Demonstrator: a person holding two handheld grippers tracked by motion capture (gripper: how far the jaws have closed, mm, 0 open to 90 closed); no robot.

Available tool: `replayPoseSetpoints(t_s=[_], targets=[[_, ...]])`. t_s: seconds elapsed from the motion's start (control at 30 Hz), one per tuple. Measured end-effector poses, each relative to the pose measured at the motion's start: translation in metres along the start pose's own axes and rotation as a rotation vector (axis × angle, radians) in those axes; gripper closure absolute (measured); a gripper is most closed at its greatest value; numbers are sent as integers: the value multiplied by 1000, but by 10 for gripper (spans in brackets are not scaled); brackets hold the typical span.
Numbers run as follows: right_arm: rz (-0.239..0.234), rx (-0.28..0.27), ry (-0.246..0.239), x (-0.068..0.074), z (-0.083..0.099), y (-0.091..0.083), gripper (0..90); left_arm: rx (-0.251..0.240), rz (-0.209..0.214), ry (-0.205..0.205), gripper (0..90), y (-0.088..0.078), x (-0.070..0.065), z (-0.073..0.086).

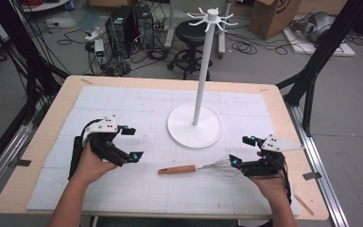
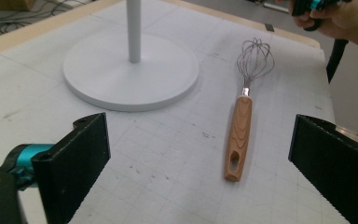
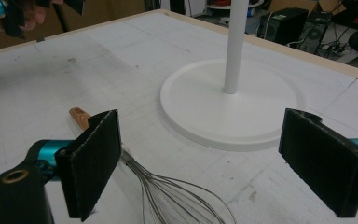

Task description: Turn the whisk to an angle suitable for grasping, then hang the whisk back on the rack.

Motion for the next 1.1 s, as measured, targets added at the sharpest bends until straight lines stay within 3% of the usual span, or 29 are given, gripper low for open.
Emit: replayPoseSetpoints(t_s=[0.17, 0.73, 1.1], targets=[[2, -3, 2, -2, -1, 0, 122, -31, -5, 8, 16, -9, 3, 0], [-39, 21, -2, 3, -6, 8, 122, -46, -25, -6, 16, -15, 9, 3], [-112, 69, -59, 23, -24, 27, 122, -101, -60, -20, 16, -29, 20, 11]])
Point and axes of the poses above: each handheld gripper's, and its own axes: y roughly forward along the jaws, z roughly out of its underside, x roughly to its left, the point moved 4 cm from there along y, roughly forward along the jaws, and after that the axes turned 7 degrees about -z, right-handed, at the moved point
